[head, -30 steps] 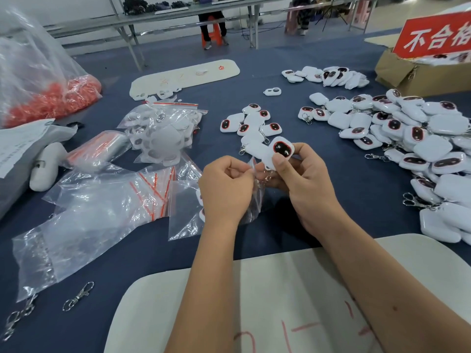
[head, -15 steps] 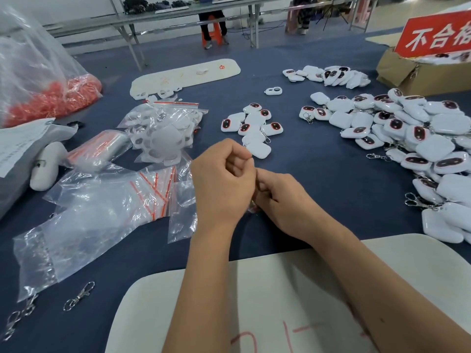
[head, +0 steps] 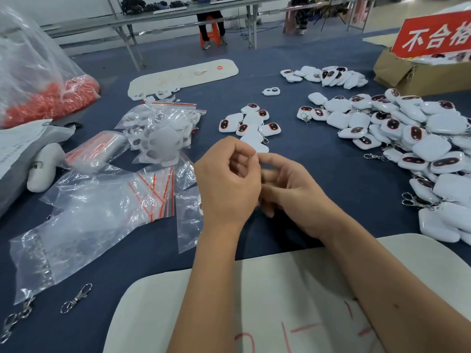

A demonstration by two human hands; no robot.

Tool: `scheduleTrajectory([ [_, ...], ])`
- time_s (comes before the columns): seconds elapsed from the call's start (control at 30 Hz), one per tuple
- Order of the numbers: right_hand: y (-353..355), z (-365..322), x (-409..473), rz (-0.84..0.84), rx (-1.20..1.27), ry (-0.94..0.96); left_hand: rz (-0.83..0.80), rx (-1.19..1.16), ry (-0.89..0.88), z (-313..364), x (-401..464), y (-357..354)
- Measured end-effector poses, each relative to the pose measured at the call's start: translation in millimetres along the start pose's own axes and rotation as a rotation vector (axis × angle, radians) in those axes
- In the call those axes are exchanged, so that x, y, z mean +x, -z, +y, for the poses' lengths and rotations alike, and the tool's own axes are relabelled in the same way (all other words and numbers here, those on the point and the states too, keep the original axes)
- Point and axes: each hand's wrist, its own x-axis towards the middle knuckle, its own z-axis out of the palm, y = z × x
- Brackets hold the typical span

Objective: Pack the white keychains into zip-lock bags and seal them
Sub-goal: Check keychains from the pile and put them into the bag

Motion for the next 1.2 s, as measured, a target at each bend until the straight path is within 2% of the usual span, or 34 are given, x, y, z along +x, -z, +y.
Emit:
scheduleTrajectory([
  [0.17, -5.8, 4.6, 0.5, 0.070, -0.235, -0.003, 0.014, -0.041, -0.004, 0.5, 0.2, 1.0],
  [0.27, -8.7, 7.4, -2.0, 0.031, -0.373, 0.060, 0.002, -0.057, -0.009, 5.0, -1.6, -1.3],
  [0.4, -10.6, 5.8, -1.7, -0.009, -0.358, 0.075, 0.058, -0.090, -0.010, 5.1, -0.3, -1.1],
  [0.63, -8.8, 8.8, 0.1, 0.246, -0.364, 0.166, 0.028, -0.178, 0.071, 1.6, -2.6, -6.6],
  [0.73, -2.8, 6.9, -0.3, 0.628, -0.475, 0.254, 0.003, -0.236, 0.175, -0.3, -6.0, -20.5],
  [0.8, 6.1, 4.2, 0.6, 0.846, -0.489, 0.218, -0.060, -0.224, 0.251, -1.8, -11.4, -31.4],
  [0.9, 25.5, 2.6, 2.6, 0.944, -0.719, 0.078, -0.295, -0.076, 0.211, -8.5, -21.6, -42.9],
  [0.97, 41.0, 3.3, 4.6, 0.941, -1.008, -0.015, -0.367, -0.006, 0.183, -12.2, -25.0, -46.3],
  [1.03, 56.4, 2.4, 7.1, 0.926, -1.203, -0.124, -0.358, 0.004, 0.203, -14.3, -24.8, -47.1],
  [1.1, 70.0, 0.5, 11.7, 0.889, -1.344, -0.221, -0.349, -0.013, 0.254, -15.0, -23.3, -46.8],
  [1.2, 89.8, -1.8, 23.2, 0.733, -1.438, -0.338, -0.365, 0.000, 0.260, -16.3, -23.3, -46.6],
])
